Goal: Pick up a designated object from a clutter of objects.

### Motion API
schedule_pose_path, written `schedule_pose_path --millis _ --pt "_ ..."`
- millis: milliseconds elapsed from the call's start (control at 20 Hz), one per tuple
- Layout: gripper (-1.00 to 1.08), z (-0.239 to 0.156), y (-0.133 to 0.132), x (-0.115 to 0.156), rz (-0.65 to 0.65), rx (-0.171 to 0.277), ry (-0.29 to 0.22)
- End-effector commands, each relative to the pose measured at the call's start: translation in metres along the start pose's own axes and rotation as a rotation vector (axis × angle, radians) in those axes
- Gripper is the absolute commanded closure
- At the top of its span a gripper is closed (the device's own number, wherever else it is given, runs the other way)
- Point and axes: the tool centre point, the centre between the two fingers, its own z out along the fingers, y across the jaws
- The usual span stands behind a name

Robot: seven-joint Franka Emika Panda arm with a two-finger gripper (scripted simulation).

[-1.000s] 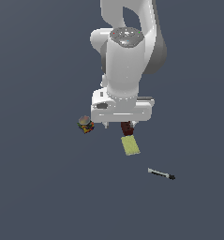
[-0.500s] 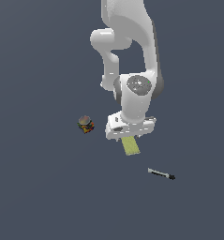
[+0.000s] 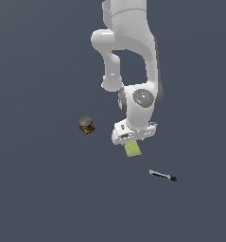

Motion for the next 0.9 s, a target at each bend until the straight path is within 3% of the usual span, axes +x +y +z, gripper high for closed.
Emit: schedule_pose_path --millis 0,350,850 --pt "-0.92 0.004 -0.002 -0.001 -0.006 0.001 0.0" --pt "-0.92 0.011 -0.002 -0.001 -0.005 0.001 -0.001" --pt "-0.92 0.051 -0.002 -0.002 -0.006 0.001 0.0"
